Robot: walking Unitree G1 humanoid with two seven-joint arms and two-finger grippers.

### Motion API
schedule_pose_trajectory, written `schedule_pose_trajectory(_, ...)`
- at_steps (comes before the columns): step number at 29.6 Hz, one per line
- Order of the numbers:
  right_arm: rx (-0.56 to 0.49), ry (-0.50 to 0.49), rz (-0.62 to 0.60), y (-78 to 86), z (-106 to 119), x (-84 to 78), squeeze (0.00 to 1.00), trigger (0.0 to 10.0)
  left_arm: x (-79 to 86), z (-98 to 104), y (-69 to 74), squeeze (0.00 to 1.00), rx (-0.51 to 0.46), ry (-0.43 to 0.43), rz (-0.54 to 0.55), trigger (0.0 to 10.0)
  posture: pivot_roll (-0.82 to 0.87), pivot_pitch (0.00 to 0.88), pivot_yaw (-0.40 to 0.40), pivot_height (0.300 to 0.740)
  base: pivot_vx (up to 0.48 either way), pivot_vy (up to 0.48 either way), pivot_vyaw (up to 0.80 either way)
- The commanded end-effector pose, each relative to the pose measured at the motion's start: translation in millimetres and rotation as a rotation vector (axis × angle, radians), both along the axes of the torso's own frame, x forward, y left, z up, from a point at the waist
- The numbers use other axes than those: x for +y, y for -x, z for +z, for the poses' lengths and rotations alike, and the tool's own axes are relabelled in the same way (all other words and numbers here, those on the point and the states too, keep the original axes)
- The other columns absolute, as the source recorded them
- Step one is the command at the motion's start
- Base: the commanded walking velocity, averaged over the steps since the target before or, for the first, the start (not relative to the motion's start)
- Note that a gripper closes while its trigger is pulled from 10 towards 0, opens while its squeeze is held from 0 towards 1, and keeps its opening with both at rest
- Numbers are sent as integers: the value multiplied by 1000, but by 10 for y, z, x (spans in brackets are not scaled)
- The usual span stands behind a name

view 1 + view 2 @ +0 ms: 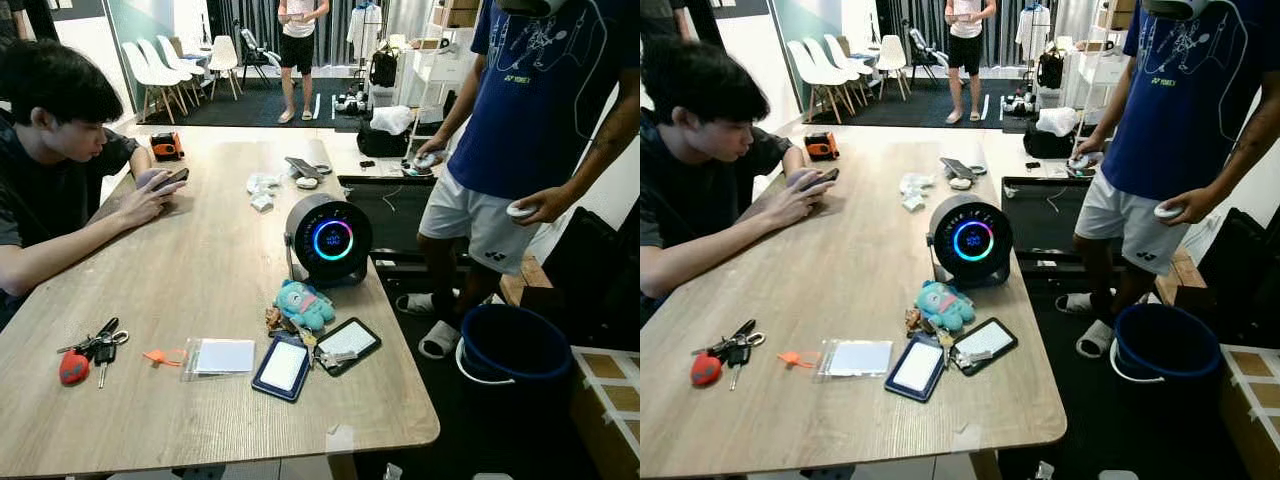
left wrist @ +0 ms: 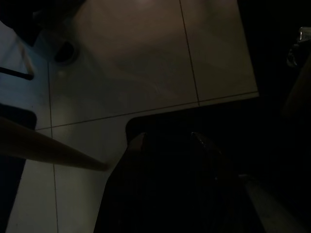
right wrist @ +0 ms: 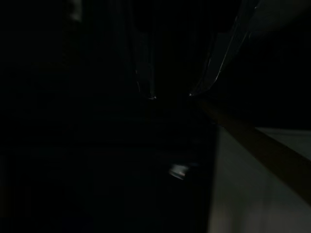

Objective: Hang keys on a hook

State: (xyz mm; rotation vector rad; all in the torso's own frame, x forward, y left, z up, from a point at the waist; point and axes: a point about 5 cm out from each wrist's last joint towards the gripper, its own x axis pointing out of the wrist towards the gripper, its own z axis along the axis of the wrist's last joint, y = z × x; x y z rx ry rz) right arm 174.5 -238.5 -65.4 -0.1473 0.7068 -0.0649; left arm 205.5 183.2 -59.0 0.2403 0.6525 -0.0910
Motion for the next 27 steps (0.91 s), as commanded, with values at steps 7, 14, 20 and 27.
schedule_pose_trajectory(7,-49,21,288,-136,16,465,0,10000,3,-17,16,0,15,-22,-26,10000,0,71,43,740,0,0,0)
schedule_pose_trajectory(14,-54,18,328,-149,17,541,0,10000,36,-28,47,0,20,-34,-29,10000,5,71,41,740,0,0,0)
schedule_pose_trajectory(20,-48,26,314,-137,7,521,0,10000,164,-15,40,0,18,-60,58,10000,9,71,42,740,0,0,0)
schedule_pose_trajectory(27,-45,25,304,-123,0,511,0,10000,426,-80,185,0,104,-179,98,10000,7,72,44,740,0,0,0)
